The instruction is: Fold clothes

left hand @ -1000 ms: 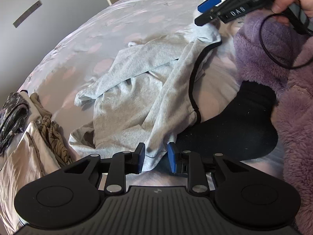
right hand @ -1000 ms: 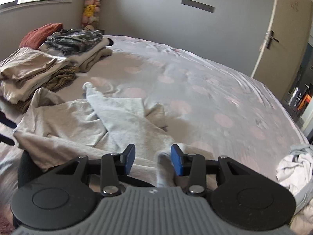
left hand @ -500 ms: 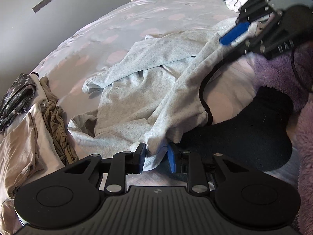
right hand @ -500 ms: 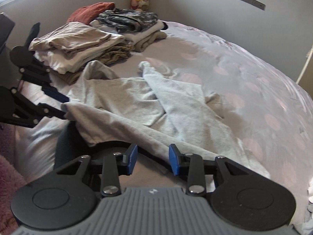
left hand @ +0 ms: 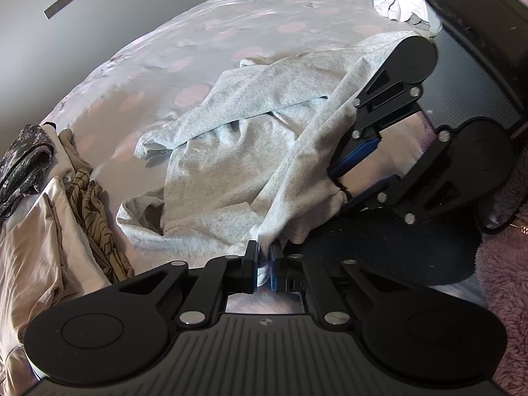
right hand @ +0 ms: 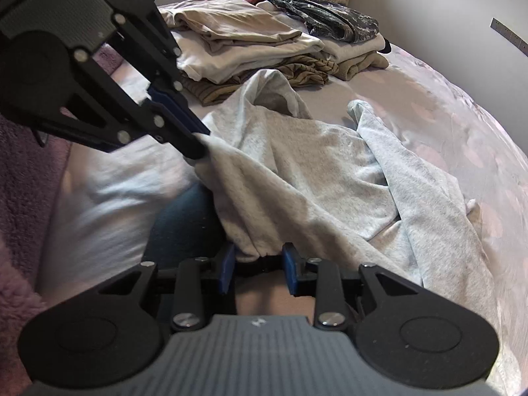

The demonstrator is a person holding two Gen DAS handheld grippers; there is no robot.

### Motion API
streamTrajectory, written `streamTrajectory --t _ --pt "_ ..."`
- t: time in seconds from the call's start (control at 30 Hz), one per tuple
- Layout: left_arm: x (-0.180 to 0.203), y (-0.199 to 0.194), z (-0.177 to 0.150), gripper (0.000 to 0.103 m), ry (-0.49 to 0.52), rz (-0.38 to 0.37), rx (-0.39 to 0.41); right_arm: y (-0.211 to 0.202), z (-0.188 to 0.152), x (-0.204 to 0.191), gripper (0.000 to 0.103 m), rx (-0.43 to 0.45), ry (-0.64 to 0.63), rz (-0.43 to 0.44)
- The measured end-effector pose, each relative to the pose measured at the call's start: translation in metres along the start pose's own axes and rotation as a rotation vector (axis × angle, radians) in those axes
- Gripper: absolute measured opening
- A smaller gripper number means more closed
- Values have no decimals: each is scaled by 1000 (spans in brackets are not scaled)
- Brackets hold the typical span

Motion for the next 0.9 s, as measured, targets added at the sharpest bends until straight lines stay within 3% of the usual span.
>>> streamTrajectory --t 0.2,0.27,0.37,0.53,0.67,0.9 --pt "-1 1 -3 4 6 -11 -2 17 1 5 28 -20 26 40" --pt "-1 1 -3 4 4 -7 -2 20 1 4 11 -23 24 50" --pt "-2 -1 -3 4 -3 3 1 15 -1 2 6 -10 20 31" --pt "-3 -10 1 4 18 2 2 -19 -7 4 5 29 21 -58" --pt "-5 -16 5 4 60 -54 -15 -52 -13 -1 5 55 -35 -129" --pt "2 -18 3 4 239 -55 -126 -60 -16 -31 5 27 -134 -2"
Point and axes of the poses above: each gripper's, at about its wrist camera, not at the fingertips, and y roughly the way its jaws point, x to its right, z to its top, the point moved 3 cm from there along y, roughly the way its jaws point, and after that the axes turned 10 degrees about -x, right-handed, at the moved point
